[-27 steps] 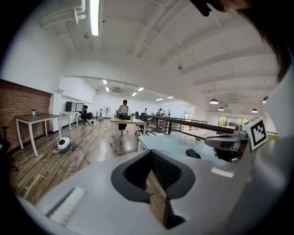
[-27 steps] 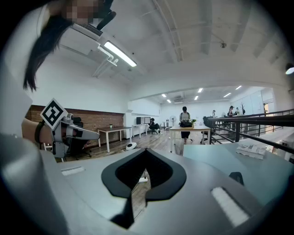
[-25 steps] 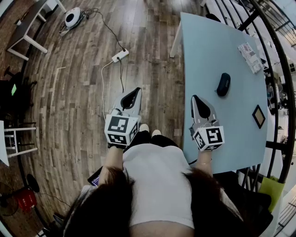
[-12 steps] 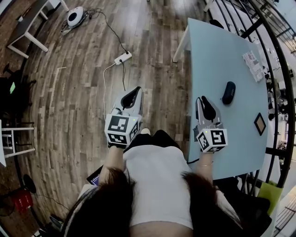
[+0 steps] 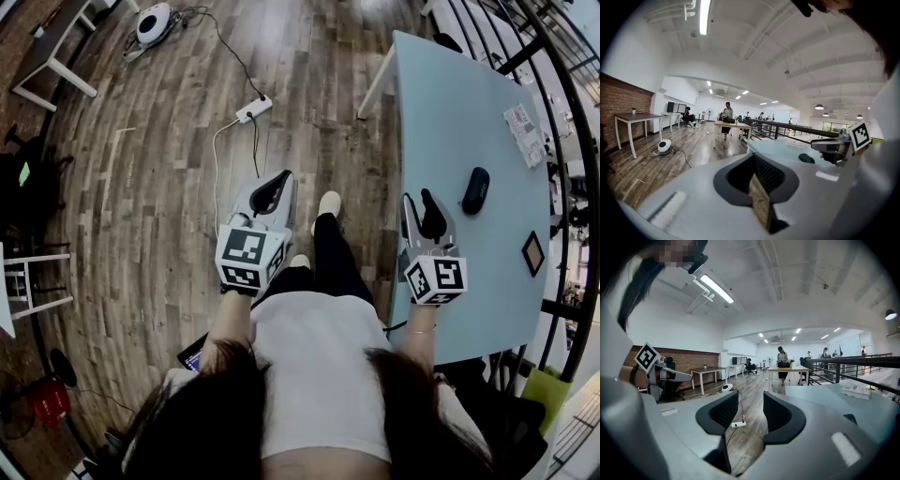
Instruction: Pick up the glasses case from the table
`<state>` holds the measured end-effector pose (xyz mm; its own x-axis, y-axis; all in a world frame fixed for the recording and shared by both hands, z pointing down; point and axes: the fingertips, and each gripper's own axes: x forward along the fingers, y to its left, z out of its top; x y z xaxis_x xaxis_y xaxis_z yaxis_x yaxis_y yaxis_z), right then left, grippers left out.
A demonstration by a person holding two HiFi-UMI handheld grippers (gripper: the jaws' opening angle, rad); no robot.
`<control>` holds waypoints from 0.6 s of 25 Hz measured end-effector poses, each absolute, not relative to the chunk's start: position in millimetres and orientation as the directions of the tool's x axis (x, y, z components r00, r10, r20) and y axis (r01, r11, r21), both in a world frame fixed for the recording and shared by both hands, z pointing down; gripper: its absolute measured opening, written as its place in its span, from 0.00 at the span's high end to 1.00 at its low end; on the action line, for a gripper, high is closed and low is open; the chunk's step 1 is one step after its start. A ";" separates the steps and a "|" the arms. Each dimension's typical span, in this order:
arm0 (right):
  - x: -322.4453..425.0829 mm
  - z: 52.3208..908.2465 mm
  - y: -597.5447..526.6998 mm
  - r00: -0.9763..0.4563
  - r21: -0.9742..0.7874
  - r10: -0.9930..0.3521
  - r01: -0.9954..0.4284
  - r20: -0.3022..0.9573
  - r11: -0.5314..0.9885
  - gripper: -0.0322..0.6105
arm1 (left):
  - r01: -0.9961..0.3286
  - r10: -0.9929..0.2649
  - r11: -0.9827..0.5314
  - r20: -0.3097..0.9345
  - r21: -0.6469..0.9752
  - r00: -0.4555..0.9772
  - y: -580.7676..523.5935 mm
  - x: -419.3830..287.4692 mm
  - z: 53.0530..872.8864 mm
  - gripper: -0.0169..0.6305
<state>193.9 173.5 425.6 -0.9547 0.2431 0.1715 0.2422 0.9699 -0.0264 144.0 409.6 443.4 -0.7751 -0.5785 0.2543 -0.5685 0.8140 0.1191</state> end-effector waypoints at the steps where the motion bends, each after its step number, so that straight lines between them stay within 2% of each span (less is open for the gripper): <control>1: 188.8 427.7 172.2 -0.954 -0.026 0.241 0.240 0.176 0.970 0.72 | -0.568 -0.578 0.814 0.258 0.122 -0.774 408.7 138.8 445.8 0.89; 5: 162.5 432.9 163.5 -0.959 -0.028 0.225 0.224 0.173 0.974 0.72 | -0.564 -0.574 0.817 0.264 0.121 -0.775 404.5 110.5 451.3 0.89; 15: 56.0 431.5 130.3 -0.960 -0.060 0.217 0.210 0.178 0.976 0.63 | -0.578 -0.584 0.809 0.261 0.107 -0.769 369.9 -0.7 440.6 0.89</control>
<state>56.0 130.3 431.5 -0.9597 0.2174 0.1782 0.2099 0.9759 -0.0603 -0.7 369.9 440.6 -0.7687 -0.5839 0.2610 -0.5781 0.8089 0.1071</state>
